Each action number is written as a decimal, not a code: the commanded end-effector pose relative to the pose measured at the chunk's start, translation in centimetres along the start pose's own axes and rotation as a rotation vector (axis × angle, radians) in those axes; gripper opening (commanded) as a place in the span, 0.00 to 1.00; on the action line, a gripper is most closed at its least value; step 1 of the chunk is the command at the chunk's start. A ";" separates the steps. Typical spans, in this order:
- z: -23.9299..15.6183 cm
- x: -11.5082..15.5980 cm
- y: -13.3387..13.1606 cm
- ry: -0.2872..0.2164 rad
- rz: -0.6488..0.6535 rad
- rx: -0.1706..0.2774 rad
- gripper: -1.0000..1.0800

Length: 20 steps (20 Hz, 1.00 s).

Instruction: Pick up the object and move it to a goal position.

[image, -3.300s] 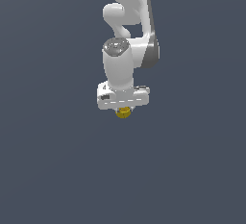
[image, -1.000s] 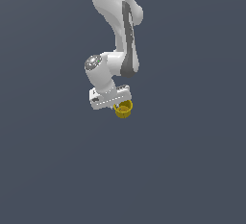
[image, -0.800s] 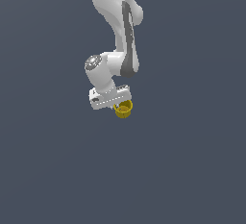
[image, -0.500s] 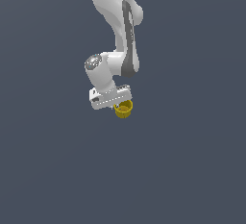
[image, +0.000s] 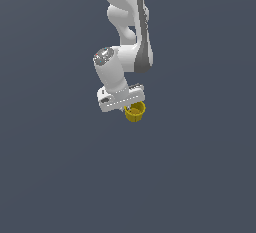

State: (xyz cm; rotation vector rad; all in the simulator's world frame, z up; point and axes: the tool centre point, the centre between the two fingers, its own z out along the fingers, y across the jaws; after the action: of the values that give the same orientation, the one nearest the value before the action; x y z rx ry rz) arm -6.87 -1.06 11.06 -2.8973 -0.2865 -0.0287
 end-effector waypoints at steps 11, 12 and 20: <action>-8.7 6.7 -8.7 0.002 -0.001 -0.002 0.00; -9.3 7.2 -9.2 0.003 -0.001 -0.002 0.00; -12.3 9.7 -12.2 0.003 -0.001 -0.001 0.00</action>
State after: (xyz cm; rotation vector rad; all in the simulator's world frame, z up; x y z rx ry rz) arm -0.01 9.25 25.52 -2.8975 -0.2892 -0.0312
